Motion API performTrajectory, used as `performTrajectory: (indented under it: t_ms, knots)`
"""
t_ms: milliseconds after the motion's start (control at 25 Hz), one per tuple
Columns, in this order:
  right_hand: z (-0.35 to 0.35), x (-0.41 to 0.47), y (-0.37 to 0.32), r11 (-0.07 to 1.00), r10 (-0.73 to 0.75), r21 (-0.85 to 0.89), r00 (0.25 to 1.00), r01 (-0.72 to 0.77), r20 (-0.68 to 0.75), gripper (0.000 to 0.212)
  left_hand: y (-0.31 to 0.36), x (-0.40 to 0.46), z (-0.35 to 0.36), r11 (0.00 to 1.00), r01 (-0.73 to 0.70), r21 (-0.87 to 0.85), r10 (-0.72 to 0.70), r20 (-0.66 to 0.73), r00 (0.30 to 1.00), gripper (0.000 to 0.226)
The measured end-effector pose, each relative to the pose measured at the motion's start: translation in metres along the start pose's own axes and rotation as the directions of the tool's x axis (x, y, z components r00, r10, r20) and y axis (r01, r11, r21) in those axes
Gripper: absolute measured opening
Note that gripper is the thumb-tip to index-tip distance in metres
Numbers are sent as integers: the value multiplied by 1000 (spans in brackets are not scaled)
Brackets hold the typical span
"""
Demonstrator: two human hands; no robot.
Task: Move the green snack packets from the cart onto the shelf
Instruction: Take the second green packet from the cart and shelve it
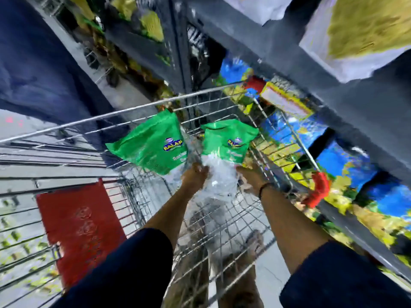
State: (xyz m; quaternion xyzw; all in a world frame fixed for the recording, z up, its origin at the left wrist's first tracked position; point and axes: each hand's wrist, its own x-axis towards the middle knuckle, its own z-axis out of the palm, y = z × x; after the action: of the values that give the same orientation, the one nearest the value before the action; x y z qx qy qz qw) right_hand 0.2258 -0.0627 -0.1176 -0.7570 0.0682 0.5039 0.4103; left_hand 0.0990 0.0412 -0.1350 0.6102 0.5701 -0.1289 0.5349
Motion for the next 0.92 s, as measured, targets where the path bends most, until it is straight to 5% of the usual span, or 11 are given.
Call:
performTrajectory:
  t_ms: [120, 320, 560, 680, 920]
  knots:
    - [13, 29, 2, 993, 118, -46, 981, -112, 152, 17, 0, 30, 12, 995, 53, -82, -44, 108, 993, 56]
    - [24, 31, 0, 996, 91, -3, 994, -91, 63, 48, -13, 51, 19, 988, -5, -157, 23, 113, 993, 70]
    - [29, -54, 14, 970, -242, -64, 959, 235, -149, 47, -10, -62, -15, 959, -106, -263, 113, 13, 993, 50]
    - [28, -105, 6, 918, -392, -129, 908, 375, -147, 45, -10, -117, -31, 901, -227, -369, 210, -85, 974, 16]
    - [-20, -198, -27, 751, -652, 0, 743, 660, -151, 54, 24, -197, -45, 769, -587, -253, 510, -310, 802, 8]
